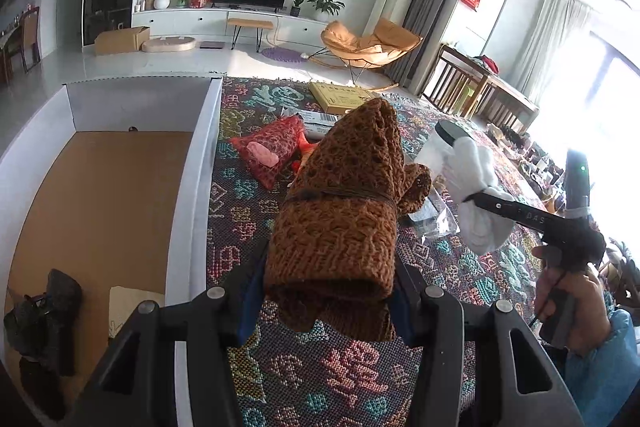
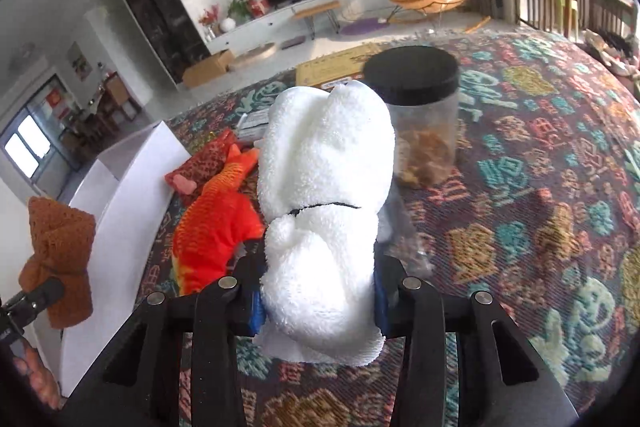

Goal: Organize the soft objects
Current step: 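Grasp the white cloth with the right tool while the left tool holds the brown towel, then carry both items into the white box and open both tools, then move the right tool to the clear-wrapped grey package, then grasp the clear-wrapped grey package with the right tool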

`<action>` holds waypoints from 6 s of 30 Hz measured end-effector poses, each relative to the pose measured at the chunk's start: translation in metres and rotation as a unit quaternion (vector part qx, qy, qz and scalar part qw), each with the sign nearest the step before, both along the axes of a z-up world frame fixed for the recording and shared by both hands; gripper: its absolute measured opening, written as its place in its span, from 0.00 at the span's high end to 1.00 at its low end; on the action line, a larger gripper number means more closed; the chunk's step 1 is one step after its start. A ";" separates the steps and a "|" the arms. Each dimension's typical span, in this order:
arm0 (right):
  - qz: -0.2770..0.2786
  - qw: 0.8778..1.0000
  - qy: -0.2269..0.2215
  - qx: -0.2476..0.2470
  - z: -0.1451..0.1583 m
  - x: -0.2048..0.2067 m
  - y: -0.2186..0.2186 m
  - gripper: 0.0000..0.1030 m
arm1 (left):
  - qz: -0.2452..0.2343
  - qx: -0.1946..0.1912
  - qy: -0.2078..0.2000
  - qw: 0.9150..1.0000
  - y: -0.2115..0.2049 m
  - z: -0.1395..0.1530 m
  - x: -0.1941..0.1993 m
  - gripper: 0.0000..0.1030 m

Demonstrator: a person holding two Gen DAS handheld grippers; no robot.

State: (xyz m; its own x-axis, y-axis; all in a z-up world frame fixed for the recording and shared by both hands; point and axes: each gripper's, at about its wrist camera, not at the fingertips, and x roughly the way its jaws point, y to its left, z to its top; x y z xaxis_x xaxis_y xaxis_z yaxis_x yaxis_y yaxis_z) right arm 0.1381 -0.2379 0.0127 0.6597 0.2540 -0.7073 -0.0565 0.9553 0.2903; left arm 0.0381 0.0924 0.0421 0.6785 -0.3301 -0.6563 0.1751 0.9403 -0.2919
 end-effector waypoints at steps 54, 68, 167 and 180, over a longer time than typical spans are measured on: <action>0.013 0.991 0.038 -0.124 -0.061 -0.048 0.108 0.26 | 0.061 0.024 -0.024 0.998 0.049 0.012 -0.047 0.17; -0.099 0.985 0.043 -0.131 -0.084 -0.060 0.044 0.26 | -0.007 0.116 0.075 0.990 -0.087 -0.112 0.025 0.16; 0.083 0.975 0.134 -0.155 -0.089 0.078 0.084 0.24 | 0.013 0.152 0.066 0.986 -0.076 -0.148 0.037 0.00; -0.022 0.973 0.179 -0.144 -0.088 -0.060 -0.038 0.23 | 0.014 0.152 0.066 0.986 -0.077 -0.147 0.037 0.00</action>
State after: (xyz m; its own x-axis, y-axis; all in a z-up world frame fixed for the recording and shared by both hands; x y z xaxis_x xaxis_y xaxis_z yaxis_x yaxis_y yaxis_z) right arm 0.0781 -0.2755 -0.0753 0.3638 -0.0127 -0.9314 0.0425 0.9991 0.0030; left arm 0.0754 0.0156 -0.1053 0.5867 -0.0865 -0.8052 0.1279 0.9917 -0.0134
